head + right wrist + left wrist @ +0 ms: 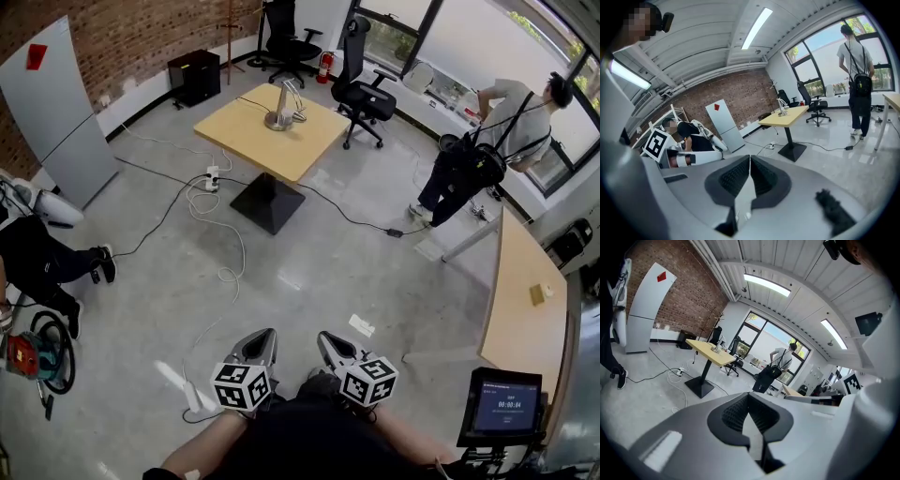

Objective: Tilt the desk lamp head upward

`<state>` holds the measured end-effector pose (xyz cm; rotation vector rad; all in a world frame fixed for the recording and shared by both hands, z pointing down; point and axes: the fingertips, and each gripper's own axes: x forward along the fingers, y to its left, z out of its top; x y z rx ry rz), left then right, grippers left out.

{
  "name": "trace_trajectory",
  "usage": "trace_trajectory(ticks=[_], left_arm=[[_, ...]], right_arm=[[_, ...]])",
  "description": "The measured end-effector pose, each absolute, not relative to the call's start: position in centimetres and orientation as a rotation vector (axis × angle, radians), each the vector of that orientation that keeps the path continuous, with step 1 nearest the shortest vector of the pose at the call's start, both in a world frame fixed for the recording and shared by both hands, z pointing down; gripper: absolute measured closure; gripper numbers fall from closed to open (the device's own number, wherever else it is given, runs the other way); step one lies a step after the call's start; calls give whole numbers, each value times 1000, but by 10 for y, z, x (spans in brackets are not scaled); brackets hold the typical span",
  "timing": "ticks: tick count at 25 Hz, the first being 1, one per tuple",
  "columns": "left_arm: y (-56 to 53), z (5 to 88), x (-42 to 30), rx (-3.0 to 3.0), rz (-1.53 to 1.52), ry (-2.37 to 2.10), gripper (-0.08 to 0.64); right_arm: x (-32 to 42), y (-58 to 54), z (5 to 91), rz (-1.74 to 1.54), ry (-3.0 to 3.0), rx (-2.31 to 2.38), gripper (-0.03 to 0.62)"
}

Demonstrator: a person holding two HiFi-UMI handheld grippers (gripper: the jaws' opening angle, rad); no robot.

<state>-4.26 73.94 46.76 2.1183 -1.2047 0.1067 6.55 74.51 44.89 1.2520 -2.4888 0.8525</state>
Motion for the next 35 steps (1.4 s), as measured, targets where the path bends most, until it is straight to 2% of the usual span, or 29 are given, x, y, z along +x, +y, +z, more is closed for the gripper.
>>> trace_trajectory(ticks=[9, 15, 19, 29, 35], left_arm=[[681, 476, -44, 2097, 134, -1230, 553], [598, 474, -27, 2032, 155, -1365, 553], [576, 461, -18, 2047, 160, -1392, 553], [484, 451, 68, 2082, 180, -1393, 552], [461, 454, 84, 2057, 193, -1408, 552]], right_arm=[[58, 679, 457, 895, -2527, 1196, 583], [80, 584, 458, 899, -2600, 1066, 583], [88, 558, 446, 892, -2630, 1061, 583], [170, 463, 440, 904, -2647, 1074, 583], [190, 441, 451, 955, -2625, 1057, 583]])
